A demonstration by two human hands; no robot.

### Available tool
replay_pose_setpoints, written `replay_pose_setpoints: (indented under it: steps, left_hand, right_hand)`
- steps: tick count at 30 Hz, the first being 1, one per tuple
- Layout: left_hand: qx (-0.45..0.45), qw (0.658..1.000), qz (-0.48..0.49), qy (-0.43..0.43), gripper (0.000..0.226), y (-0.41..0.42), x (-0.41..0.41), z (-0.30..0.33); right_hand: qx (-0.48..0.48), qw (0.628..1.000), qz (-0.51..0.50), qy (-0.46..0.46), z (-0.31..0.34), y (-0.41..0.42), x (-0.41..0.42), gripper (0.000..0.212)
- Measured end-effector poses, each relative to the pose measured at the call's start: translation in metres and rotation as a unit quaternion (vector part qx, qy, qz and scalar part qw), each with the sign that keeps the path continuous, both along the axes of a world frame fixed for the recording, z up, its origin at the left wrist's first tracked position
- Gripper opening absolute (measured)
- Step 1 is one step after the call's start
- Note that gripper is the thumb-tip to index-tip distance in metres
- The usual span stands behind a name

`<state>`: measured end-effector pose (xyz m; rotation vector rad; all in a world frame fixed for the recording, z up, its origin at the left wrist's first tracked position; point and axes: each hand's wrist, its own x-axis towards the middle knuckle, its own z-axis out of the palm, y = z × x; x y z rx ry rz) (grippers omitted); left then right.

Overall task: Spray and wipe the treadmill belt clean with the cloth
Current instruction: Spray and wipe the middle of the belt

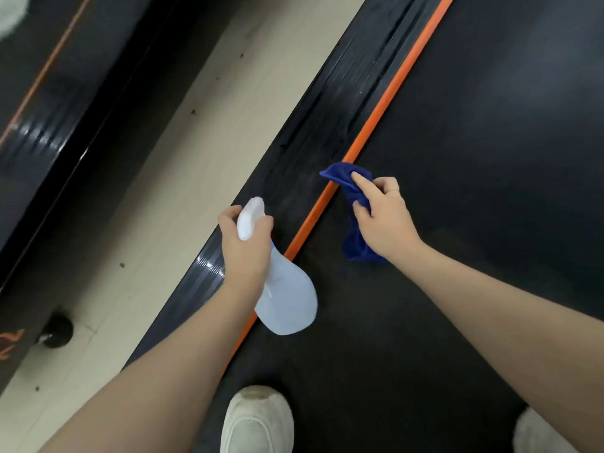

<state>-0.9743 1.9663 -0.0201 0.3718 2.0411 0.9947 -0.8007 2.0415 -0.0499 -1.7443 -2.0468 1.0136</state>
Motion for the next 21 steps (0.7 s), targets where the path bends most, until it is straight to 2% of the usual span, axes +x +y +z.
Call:
replay_pose_setpoints:
  steps: [5, 9, 11, 13, 15, 16, 18, 19, 21]
  left_hand:
    - [-0.013, 0.998, 0.062, 0.014, 0.032, -0.032, -0.002, -0.004]
    - [0.002, 0.999, 0.031, 0.034, 0.045, -0.034, -0.007, -0.002]
    - [0.006, 0.998, 0.033, 0.059, 0.04, -0.034, -0.013, -0.004]
    - [0.0, 0.996, 0.044, 0.078, 0.029, -0.034, -0.017, -0.004]
    - [0.005, 0.994, 0.052, 0.091, 0.022, -0.035, -0.02, -0.005]
    - [0.01, 0.993, 0.069, 0.095, 0.02, -0.036, -0.021, -0.005]
    - [0.01, 0.988, 0.111, 0.103, 0.019, -0.038, -0.025, -0.006]
    - [0.012, 0.987, 0.118, 0.108, 0.018, -0.039, -0.026, -0.007]
    - [0.023, 0.987, 0.107, 0.114, 0.016, -0.04, -0.025, -0.008]
  right_hand:
    - [0.085, 0.995, 0.033, -0.033, -0.003, 0.022, -0.038, 0.048]
    - [0.12, 0.987, 0.078, -0.076, -0.018, 0.063, -0.068, 0.046]
    - [0.152, 0.97, 0.137, -0.128, -0.033, 0.07, -0.084, 0.044]
    - [0.221, 0.944, 0.222, -0.106, -0.047, 0.046, -0.103, 0.041]
    - [0.217, 0.905, 0.364, -0.025, -0.056, 0.001, -0.118, 0.039]
    - [0.203, 0.877, 0.436, 0.002, -0.058, -0.015, -0.121, 0.039]
    - [0.23, 0.817, 0.529, -0.004, -0.058, -0.011, -0.12, 0.042]
    - [0.269, 0.807, 0.525, -0.025, -0.059, 0.006, -0.12, 0.042]
    - [0.296, 0.852, 0.422, -0.087, -0.06, 0.048, -0.115, 0.042]
